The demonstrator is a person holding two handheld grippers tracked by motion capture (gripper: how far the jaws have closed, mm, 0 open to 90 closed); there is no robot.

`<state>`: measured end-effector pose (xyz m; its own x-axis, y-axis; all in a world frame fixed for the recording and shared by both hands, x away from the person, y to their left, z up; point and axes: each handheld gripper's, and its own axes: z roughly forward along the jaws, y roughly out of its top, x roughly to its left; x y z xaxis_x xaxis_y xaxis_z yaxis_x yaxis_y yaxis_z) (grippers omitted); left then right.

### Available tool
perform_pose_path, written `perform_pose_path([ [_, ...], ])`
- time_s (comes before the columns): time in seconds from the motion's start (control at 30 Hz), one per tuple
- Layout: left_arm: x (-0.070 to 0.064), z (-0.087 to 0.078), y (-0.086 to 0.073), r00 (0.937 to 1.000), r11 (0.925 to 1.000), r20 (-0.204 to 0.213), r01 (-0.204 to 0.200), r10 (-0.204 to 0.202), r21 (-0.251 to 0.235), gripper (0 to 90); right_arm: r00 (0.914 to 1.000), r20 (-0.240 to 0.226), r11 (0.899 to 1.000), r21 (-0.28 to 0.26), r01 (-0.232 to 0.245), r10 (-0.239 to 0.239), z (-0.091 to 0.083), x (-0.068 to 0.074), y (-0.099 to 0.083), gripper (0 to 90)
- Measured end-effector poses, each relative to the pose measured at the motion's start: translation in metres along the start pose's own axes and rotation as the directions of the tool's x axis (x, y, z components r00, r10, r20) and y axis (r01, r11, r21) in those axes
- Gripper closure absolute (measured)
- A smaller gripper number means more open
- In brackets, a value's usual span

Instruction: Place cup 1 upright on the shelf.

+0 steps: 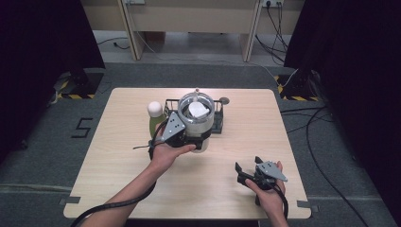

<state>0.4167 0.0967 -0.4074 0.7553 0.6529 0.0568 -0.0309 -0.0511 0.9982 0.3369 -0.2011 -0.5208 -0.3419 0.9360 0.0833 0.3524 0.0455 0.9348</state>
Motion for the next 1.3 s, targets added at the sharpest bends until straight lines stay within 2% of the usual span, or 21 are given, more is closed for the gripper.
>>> perform_pose_path([
  [0.3, 0.0, 0.015, 0.004, 1.0, 0.9999, -0.005, 0.002, -0.002, -0.011, 9.1, 1.0, 0.0, 1.0, 0.0, -0.005, 0.005, -0.001, 0.0, 0.0, 15.5],
  [0.77, 0.006, 0.035, 0.005, 0.9988, 0.9994, -0.05, 0.001, -0.003, -0.035, 9.1, 1.0, 0.003, 1.0, 0.0, -0.005, 0.005, -0.001, -0.001, -0.001, 15.5],
  [1.03, 0.008, 0.048, 0.01, 0.9968, 0.9985, -0.079, -0.018, 0.014, -0.051, 9.1, 1.0, 0.003, 1.0, -0.001, -0.007, 0.007, -0.001, -0.001, -0.001, 15.5],
  [1.3, 0.01, 0.06, 0.014, 0.9963, 0.998, -0.086, 0.003, -0.008, -0.062, 9.1, 1.0, 0.004, 1.0, -0.004, -0.008, 0.008, -0.002, -0.002, -0.001, 15.5],
])
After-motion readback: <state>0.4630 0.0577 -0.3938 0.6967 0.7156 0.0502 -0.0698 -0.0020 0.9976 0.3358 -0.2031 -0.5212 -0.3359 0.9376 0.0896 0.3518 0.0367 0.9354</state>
